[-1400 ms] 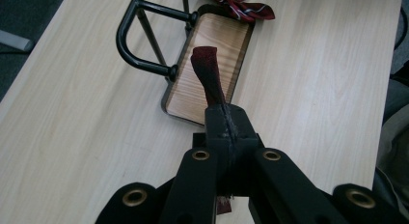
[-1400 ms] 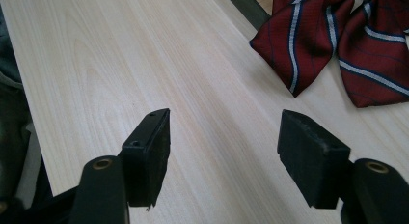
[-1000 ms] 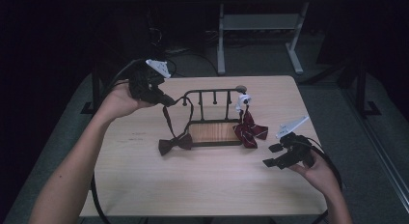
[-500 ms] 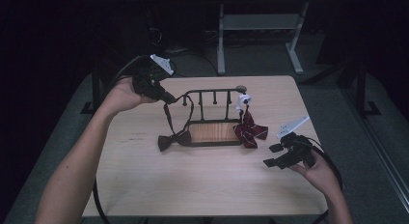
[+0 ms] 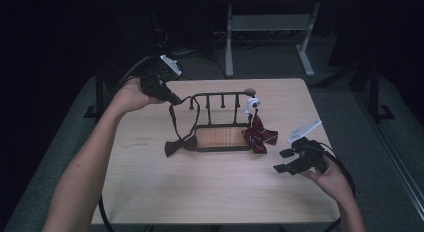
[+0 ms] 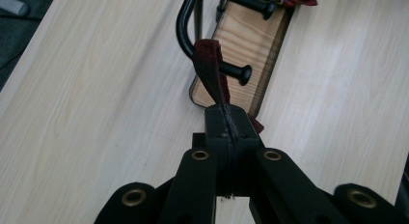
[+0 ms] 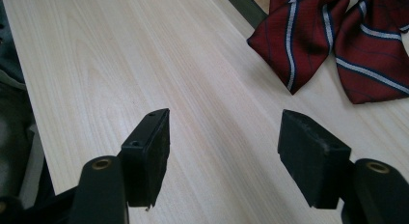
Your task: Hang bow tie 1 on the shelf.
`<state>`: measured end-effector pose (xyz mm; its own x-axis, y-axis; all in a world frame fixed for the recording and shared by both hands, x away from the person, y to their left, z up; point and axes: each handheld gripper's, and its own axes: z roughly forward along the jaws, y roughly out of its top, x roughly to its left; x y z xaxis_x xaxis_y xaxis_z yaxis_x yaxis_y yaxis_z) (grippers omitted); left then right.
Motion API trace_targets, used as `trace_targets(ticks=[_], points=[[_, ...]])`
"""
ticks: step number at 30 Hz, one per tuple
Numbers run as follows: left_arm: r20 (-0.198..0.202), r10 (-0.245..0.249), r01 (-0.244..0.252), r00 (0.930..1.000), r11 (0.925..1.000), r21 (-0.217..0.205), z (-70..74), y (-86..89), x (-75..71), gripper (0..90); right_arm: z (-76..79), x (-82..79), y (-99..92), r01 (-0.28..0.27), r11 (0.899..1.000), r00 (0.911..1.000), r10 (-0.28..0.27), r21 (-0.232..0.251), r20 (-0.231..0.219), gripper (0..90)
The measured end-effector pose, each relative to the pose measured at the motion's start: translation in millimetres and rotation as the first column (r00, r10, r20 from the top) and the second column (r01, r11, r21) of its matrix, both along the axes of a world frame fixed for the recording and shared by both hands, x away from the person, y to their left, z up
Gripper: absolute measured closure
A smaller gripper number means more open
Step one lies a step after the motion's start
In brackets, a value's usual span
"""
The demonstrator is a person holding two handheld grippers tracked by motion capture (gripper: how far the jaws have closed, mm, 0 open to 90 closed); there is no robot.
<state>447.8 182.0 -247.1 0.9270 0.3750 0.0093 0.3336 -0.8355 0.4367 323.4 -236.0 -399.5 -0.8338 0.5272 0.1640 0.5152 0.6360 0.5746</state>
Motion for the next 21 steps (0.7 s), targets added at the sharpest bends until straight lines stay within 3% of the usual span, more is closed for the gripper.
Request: trace_targets(ticks=[13, 21], points=[[0.0, 0.021, -0.021, 0.9998, 0.9994, 0.028, -6.9, -2.6, 6.9, 88.8, 1.1, -1.0, -1.2, 0.007, 1.0, 1.0, -0.007, 0.003, -0.001, 35.4], [0.024, 0.039, -0.04, 0.9989, 0.9978, 0.053, -9.6, -4.1, 6.9, 77.5, 1.0, -1.0, -1.1, 0.006, 1.0, 1.0, -0.006, 0.0, 0.0, 35.4]])
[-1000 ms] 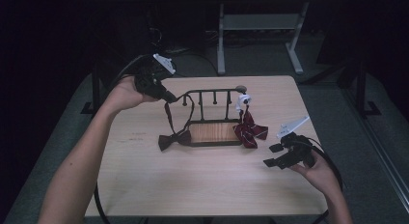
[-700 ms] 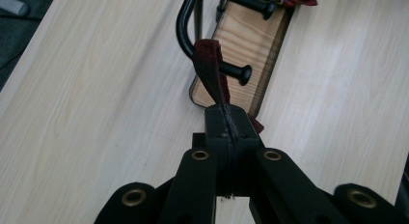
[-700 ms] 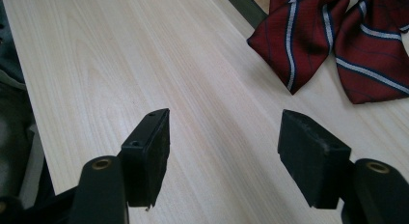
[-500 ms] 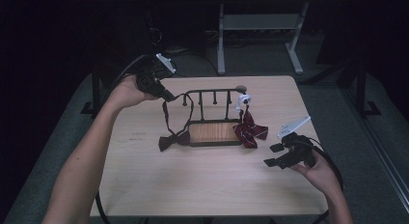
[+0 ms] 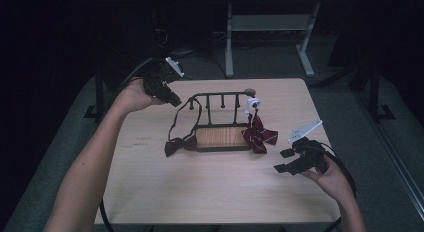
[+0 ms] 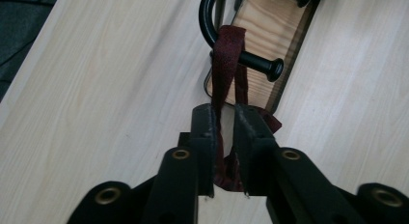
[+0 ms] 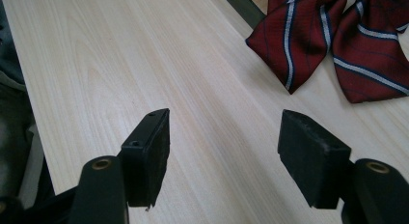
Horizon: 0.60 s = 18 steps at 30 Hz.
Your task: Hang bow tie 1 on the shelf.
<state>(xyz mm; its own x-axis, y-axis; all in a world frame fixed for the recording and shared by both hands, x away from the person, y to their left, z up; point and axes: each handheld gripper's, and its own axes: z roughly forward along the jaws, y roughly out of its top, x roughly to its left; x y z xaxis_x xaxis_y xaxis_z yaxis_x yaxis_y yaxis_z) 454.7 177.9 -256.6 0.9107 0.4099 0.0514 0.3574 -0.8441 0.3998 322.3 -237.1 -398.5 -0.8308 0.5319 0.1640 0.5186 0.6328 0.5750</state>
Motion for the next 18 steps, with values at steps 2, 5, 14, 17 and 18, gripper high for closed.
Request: trace_targets(ticks=[2, 5, 14, 17, 18], points=[[0.002, 0.0, 0.0, 1.0, 1.0, 0.004, -0.1, 0.6, -0.7, 76.0, 0.2, -0.1, -0.3, 0.001, 1.0, 1.0, -0.001, 0.002, -0.001, 35.4], [0.002, -0.001, 0.001, 1.0, 1.0, 0.002, -0.3, 1.6, -1.8, 74.6, 0.2, -0.1, -0.7, 0.002, 1.0, 1.0, -0.002, 0.003, 0.0, 35.4], [-0.002, -0.012, 0.012, 0.9999, 0.9999, -0.003, -2.8, 7.7, -8.9, 70.6, -1.5, 0.7, -1.0, 0.006, 1.0, 1.0, -0.006, -0.003, -0.001, 35.1], [-0.001, -0.012, 0.012, 0.9999, 0.9998, -0.015, -2.5, 10.5, -11.9, 69.6, -1.7, 0.6, -0.3, 0.008, 1.0, 1.0, -0.008, -0.003, -0.003, 34.9], [-0.003, -0.011, 0.011, 0.9999, 0.9998, -0.02, -2.6, 11.0, -12.9, 69.1, -1.7, 0.6, -0.3, 0.007, 1.0, 1.0, -0.008, -0.004, -0.002, 35.0]])
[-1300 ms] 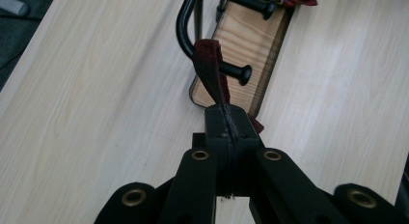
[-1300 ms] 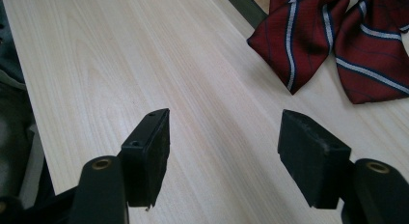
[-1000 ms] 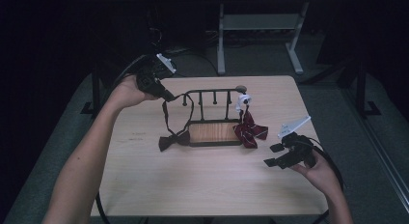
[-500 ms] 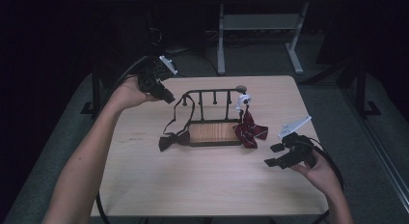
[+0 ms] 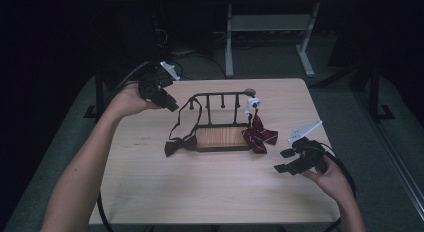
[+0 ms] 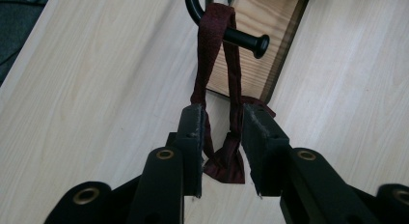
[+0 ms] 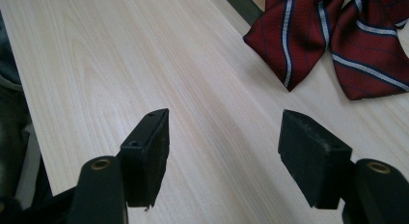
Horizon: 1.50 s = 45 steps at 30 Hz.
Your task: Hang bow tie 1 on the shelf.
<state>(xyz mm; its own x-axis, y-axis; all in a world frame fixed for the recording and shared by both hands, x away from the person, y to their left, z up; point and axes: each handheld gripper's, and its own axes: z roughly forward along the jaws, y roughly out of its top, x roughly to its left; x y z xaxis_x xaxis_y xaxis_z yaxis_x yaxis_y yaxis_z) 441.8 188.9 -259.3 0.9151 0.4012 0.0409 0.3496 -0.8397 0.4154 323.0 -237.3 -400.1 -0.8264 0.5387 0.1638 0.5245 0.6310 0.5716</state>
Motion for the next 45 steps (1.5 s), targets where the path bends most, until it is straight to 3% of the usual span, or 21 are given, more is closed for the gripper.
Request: trace_targets(ticks=[2, 5, 12, 15, 45], points=[[-0.005, -0.006, 0.006, 1.0, 0.9999, 0.009, -0.4, 0.9, -2.1, 67.7, -0.2, 0.2, -0.4, 0.002, 1.0, 1.0, -0.002, 0.0, 0.001, 34.9], [-0.011, -0.022, 0.022, 0.9997, 0.9995, -0.023, -4.2, 2.5, -6.2, 67.0, -0.3, 0.5, -0.2, 0.003, 1.0, 1.0, -0.003, 0.003, 0.0, 34.9], [-0.026, -0.015, 0.014, 0.9995, 0.9998, -0.013, -10.8, 8.9, -8.5, 64.3, -0.6, 1.7, 1.3, 0.004, 1.0, 1.0, -0.004, -0.001, -0.001, 34.7], [-0.027, -0.017, 0.016, 0.9995, 0.9992, -0.036, -12.0, 13.8, -11.5, 64.0, -1.8, 2.7, 1.3, 0.008, 1.0, 1.0, -0.008, -0.004, -0.003, 34.6], [-0.036, -0.029, 0.027, 0.999, 0.9989, -0.038, -36.4, 35.3, -35.6, 56.9, -5.5, 5.0, 0.4, 0.023, 1.0, 0.9996, -0.023, -0.013, -0.015, 33.6]])
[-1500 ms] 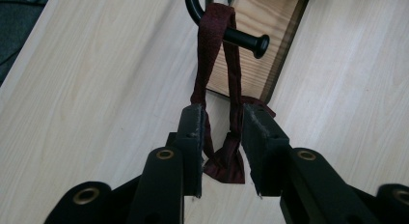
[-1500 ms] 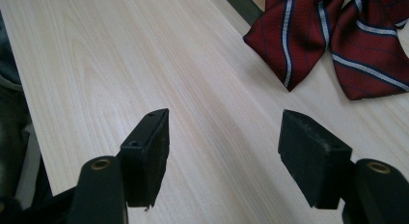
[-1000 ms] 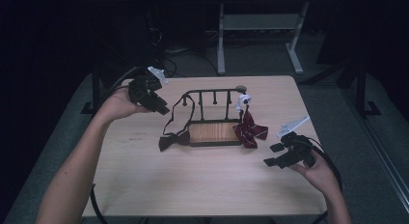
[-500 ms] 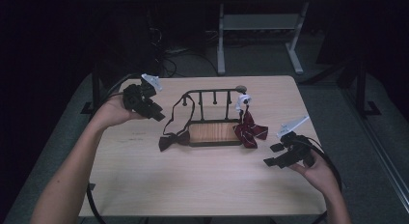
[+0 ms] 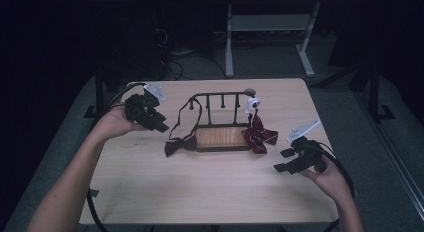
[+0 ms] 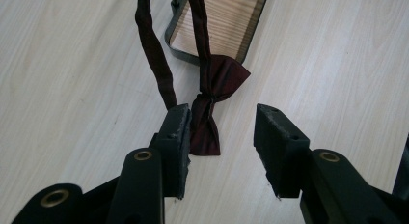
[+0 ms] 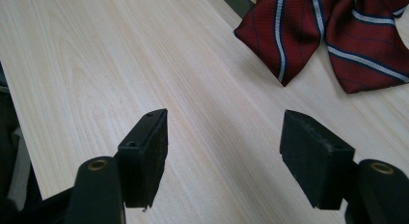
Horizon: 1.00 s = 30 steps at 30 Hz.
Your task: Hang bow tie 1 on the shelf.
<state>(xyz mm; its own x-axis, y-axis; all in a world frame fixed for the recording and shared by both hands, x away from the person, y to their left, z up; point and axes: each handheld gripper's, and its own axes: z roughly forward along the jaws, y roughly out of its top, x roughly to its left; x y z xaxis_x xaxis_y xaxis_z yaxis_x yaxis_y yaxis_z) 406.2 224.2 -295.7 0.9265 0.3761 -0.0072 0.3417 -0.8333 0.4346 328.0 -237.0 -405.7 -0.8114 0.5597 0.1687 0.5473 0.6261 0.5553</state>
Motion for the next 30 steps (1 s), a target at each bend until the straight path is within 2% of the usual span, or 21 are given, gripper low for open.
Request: trace_targets(ticks=[8, 11, 12, 19, 24, 30], points=[[-0.007, 0.005, -0.005, 1.0, 0.9999, -0.01, -7.2, 1.8, -2.9, 54.6, -0.6, 0.1, -1.0, 0.002, 1.0, 1.0, -0.002, 0.001, 0.003, 33.6], [-0.01, -0.004, 0.004, 0.9999, 0.9999, 0.011, -8.8, 2.0, -3.5, 53.7, -0.9, 0.4, -1.3, 0.002, 1.0, 1.0, -0.002, 0.003, 0.002, 33.6], [-0.011, -0.001, 0.001, 0.9999, 1.0, -0.002, -9.2, 2.5, -4.9, 53.7, -0.9, 0.5, -1.4, 0.001, 1.0, 1.0, -0.001, 0.002, 0.002, 33.6], [-0.014, 0.006, -0.006, 0.9999, 0.9999, -0.01, -15.4, 4.8, -7.2, 52.3, -1.1, 0.1, -2.3, 0.007, 1.0, 1.0, -0.007, 0.0, 0.001, 33.6], [-0.021, 0.005, -0.005, 0.9998, 1.0, 0.003, -20.6, 5.4, -9.0, 50.0, -0.9, -0.4, -2.5, 0.01, 1.0, 0.9999, -0.01, 0.0, -0.003, 33.6], [-0.021, 0.005, -0.005, 0.9998, 1.0, -0.008, -24.8, 7.6, -11.2, 47.9, -1.0, -0.4, -2.9, 0.01, 1.0, 0.9999, -0.01, -0.001, 0.0, 33.5]])
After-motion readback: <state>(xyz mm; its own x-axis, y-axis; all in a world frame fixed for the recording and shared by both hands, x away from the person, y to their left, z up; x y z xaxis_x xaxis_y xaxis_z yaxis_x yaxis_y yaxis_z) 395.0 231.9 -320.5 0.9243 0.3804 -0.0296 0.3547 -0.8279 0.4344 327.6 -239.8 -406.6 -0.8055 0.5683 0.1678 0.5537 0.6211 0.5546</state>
